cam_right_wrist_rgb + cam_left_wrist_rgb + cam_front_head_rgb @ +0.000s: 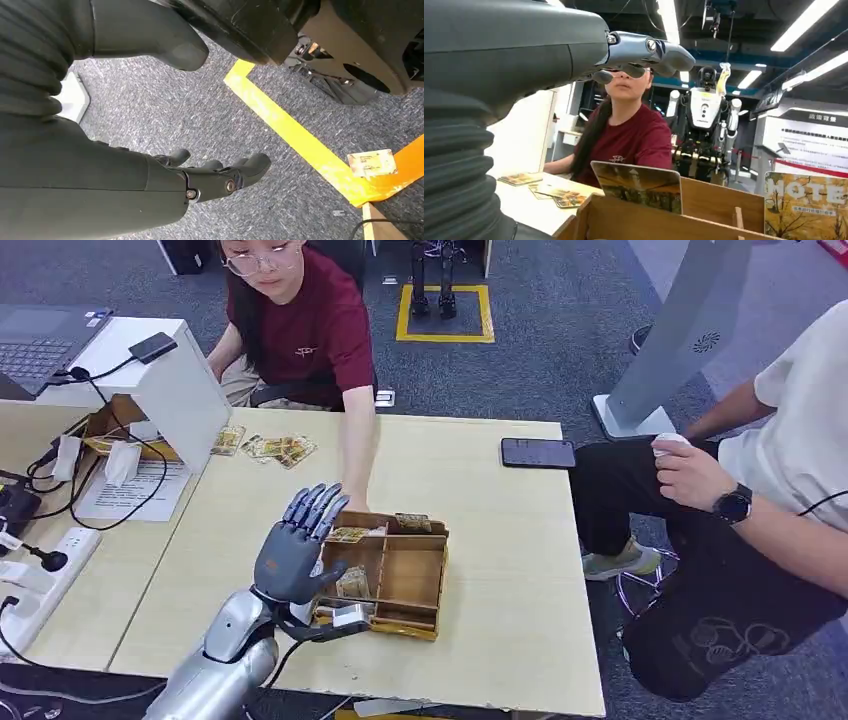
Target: Pass the card to the sensor for recognition and then transmit it.
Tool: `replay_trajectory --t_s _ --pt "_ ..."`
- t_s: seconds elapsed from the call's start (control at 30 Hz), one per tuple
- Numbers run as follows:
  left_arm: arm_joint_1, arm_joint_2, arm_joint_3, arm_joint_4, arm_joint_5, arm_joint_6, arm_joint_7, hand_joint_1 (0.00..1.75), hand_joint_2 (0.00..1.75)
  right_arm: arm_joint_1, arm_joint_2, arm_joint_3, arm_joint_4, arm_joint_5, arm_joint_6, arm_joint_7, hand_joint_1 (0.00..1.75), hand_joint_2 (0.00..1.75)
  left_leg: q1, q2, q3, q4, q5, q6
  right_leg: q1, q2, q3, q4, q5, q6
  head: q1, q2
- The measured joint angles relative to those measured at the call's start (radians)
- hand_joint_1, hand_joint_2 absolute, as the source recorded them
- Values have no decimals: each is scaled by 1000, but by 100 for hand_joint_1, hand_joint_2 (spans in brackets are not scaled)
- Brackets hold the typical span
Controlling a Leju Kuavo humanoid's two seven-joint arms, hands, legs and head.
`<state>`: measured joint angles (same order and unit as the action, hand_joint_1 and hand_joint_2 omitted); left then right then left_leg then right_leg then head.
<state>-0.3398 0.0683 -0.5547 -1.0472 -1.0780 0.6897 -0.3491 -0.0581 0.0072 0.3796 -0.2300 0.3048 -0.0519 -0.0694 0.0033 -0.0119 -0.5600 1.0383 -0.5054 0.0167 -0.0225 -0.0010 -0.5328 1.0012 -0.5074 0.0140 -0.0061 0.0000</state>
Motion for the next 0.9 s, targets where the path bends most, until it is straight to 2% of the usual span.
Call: replay_trajectory --t_s 0.2,0.37,0.4,0.43,0.9 --pt "-1 -16 35 26 14 0 -36 0 175 0 0 1 0 0 1 0 0 175 0 0 0 0 0 0 0 0 0 0 0 0 0 0" --pt "-1 -28 53 36 20 0 -43 0 175 0 0 2 0 0 1 0 0 175 0 0 0 0 0 0 0 0 0 0 0 0 0 0" --pt "-1 -29 56 38 21 0 -43 155 175 0 0 2 0 0 1 0 0 175 0 0 0 0 0 0 0 0 0 0 0 0 0 0" --pt "-1 -30 58 40 24 0 -43 175 175 0 0 2 0 0 1 0 0 175 0 0 0 0 0 0 0 0 0 0 0 0 0 0" --pt "-14 -34 57 89 122 0 -47 175 175 0 0 2 0 -6 -1 -3 0 175 0 0 0 0 0 0 0 0 0 0 0 0 0 0"
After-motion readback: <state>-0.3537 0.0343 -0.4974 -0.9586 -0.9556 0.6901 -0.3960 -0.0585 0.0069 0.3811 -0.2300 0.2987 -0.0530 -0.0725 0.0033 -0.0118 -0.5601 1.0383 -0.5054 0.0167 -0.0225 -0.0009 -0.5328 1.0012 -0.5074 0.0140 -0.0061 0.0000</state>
